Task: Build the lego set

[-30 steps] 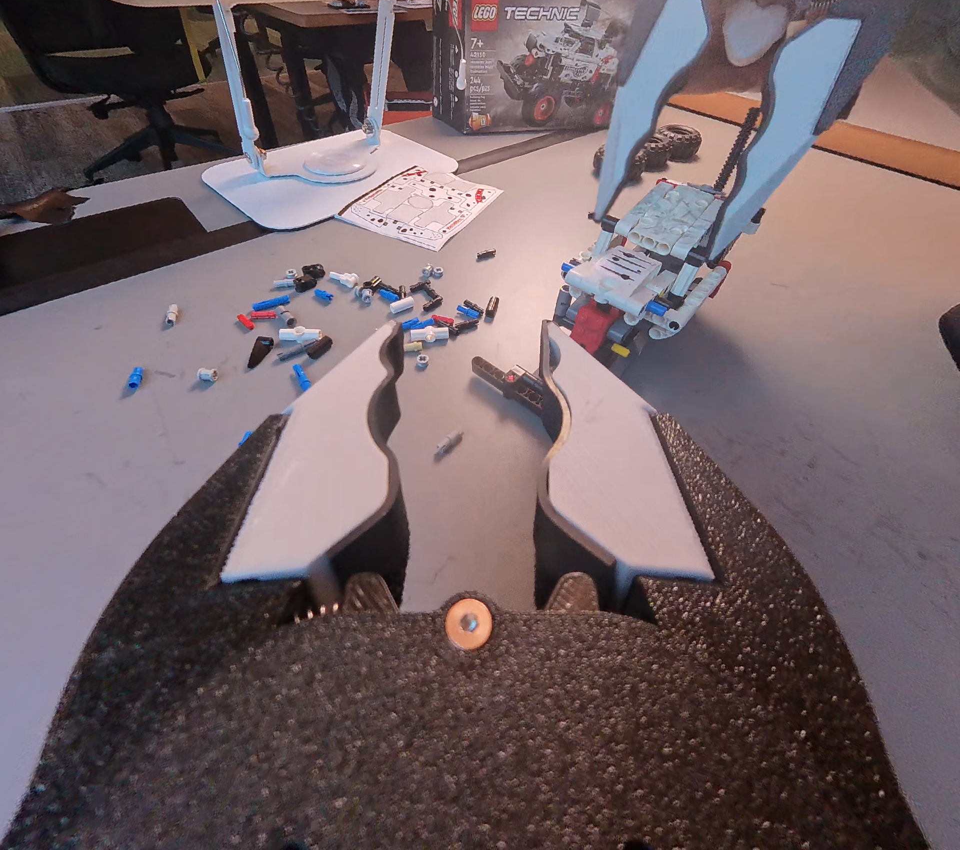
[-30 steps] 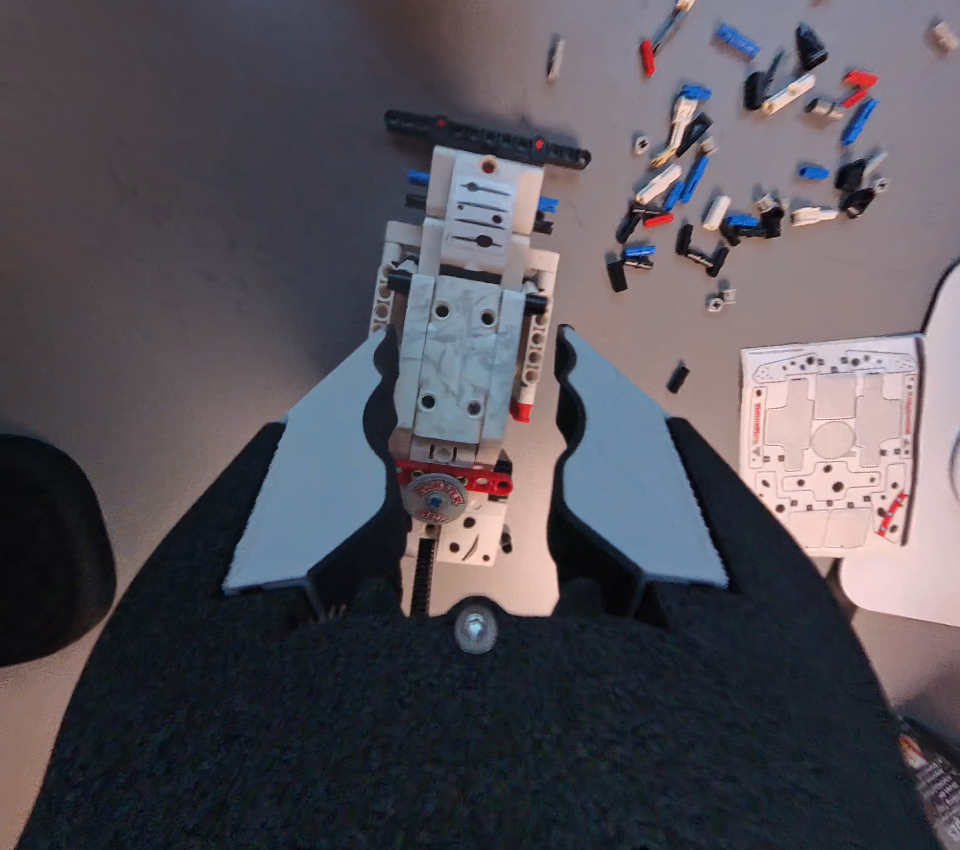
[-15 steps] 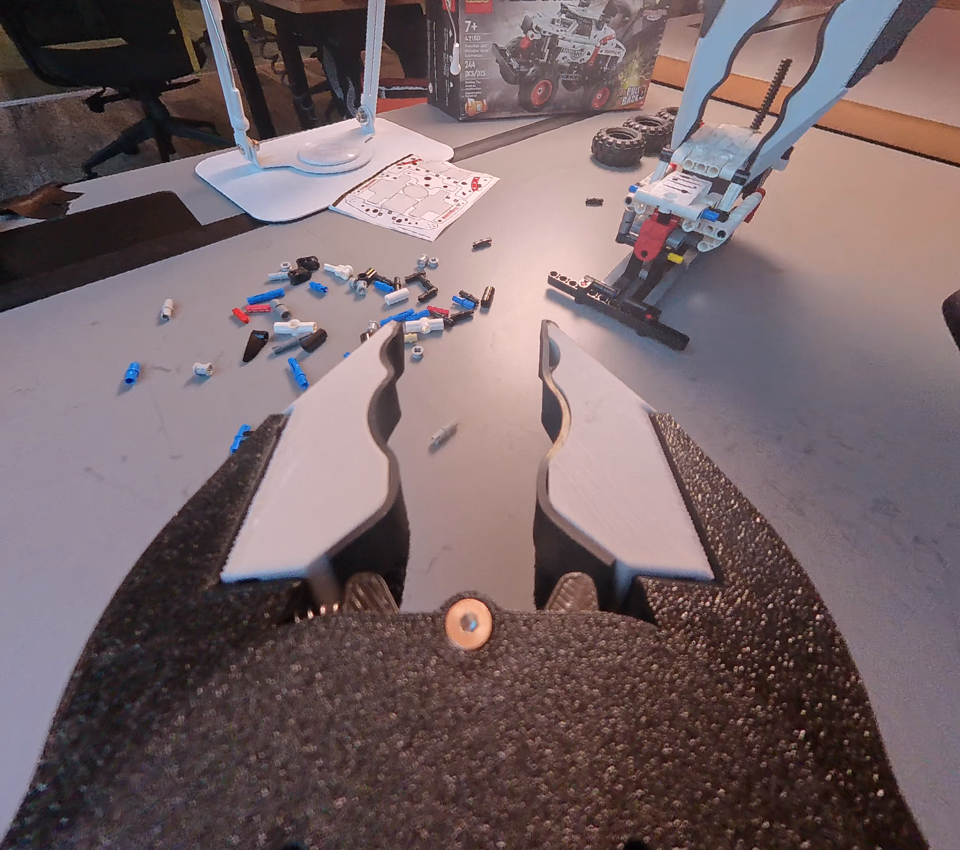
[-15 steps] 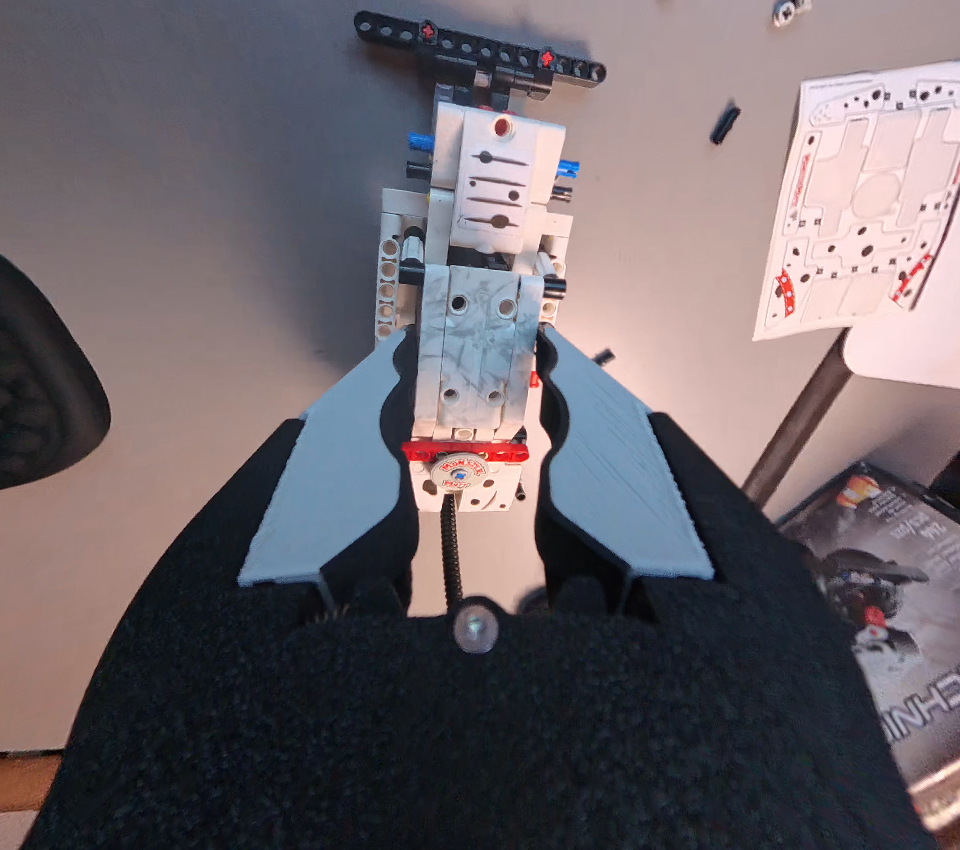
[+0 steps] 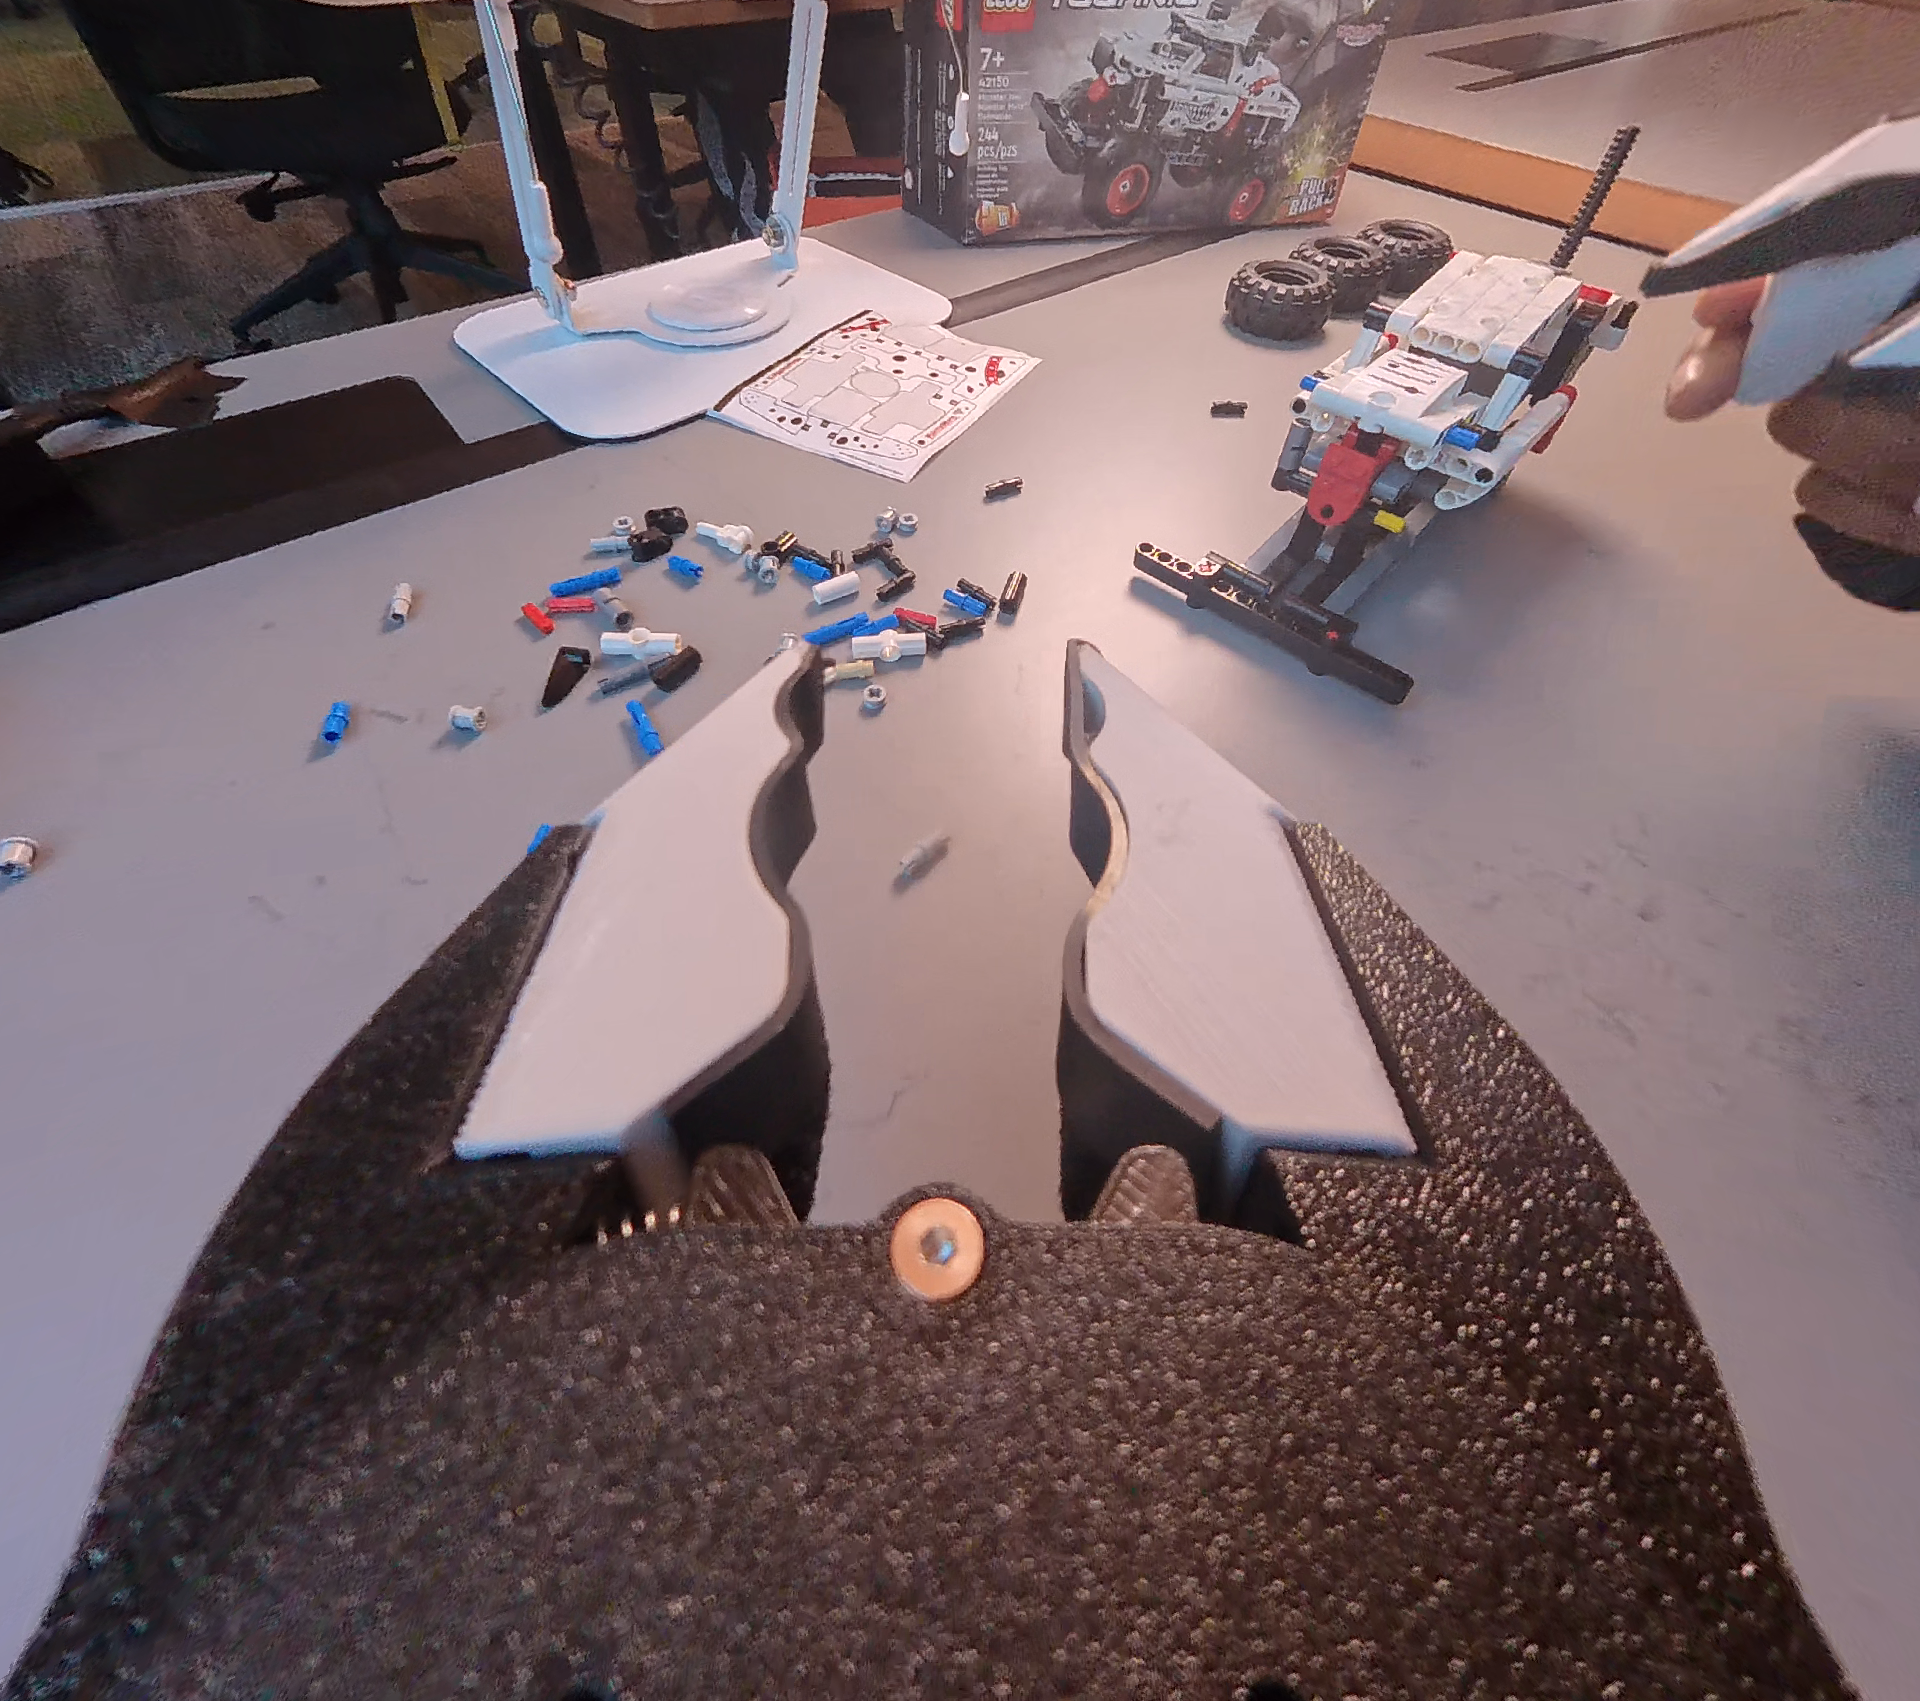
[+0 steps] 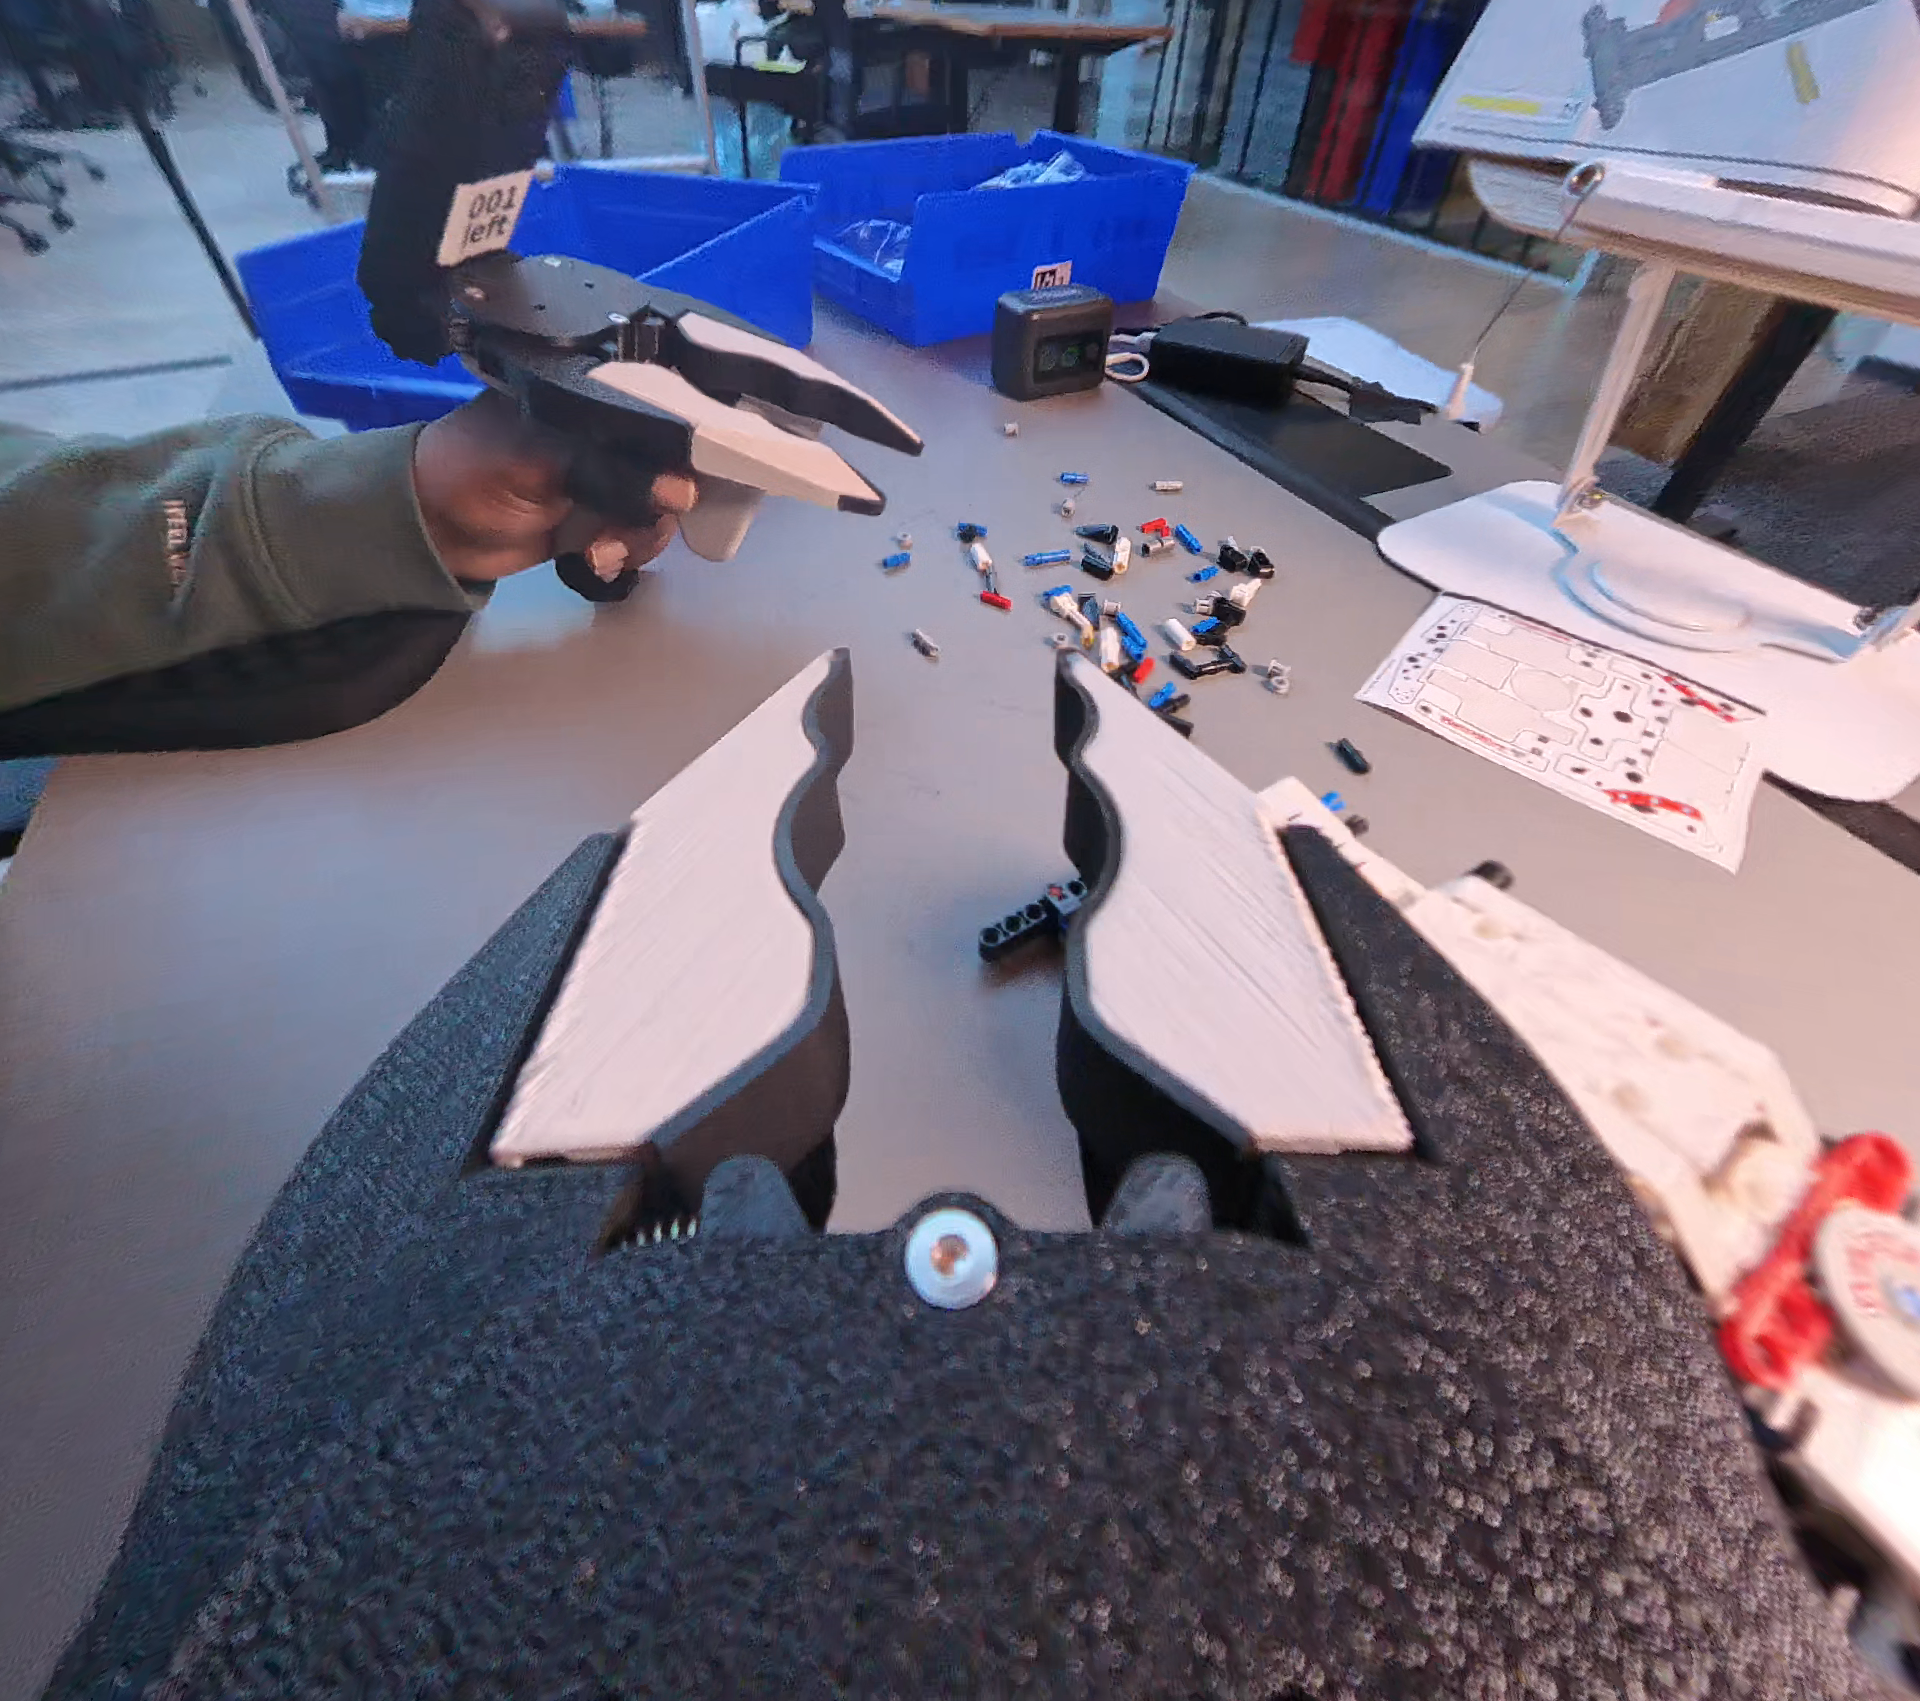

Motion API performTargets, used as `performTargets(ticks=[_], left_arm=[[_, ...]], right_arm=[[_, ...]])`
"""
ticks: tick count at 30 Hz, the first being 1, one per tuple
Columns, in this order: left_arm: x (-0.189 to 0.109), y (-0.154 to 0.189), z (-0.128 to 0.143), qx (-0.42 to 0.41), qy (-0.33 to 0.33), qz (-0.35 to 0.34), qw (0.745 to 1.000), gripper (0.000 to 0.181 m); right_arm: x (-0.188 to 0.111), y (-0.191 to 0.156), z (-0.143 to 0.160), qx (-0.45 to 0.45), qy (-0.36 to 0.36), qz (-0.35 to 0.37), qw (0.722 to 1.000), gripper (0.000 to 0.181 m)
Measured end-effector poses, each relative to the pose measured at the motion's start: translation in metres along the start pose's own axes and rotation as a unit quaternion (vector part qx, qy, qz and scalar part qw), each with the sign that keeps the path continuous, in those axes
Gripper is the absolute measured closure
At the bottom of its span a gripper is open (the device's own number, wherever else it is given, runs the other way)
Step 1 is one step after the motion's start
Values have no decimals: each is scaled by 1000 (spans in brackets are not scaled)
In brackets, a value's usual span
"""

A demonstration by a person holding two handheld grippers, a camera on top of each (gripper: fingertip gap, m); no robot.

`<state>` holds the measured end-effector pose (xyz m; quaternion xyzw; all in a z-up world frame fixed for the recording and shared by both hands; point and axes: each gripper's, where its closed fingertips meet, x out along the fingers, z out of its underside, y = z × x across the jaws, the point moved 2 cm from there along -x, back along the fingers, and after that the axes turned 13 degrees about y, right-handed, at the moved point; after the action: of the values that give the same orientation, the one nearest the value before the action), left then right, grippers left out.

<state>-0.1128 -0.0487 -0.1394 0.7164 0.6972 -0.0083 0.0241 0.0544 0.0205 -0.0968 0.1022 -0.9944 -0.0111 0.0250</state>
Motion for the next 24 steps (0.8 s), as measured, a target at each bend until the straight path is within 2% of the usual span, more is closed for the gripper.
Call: performTargets(ticks=[2,7,11,18,24], left_arm=[[-2,-8,3,11,-13,-18,1000,136],[-7,-31,21,16,-85,-46,995,147],[-4,-40,44,25,-158,-38,986,157],[14,-72,57,71,-215,-52,973,159],[25,-79,64,82,-240,-2,967,158]], right_arm=[[2,0,9,-1,40,32,999,150],[-2,4,9,-24,68,44,996,163],[0,1,17,-30,53,41,997,164],[1,-11,24,-96,20,16,995,166],[-2,-10,29,-110,3,13,994,166]])
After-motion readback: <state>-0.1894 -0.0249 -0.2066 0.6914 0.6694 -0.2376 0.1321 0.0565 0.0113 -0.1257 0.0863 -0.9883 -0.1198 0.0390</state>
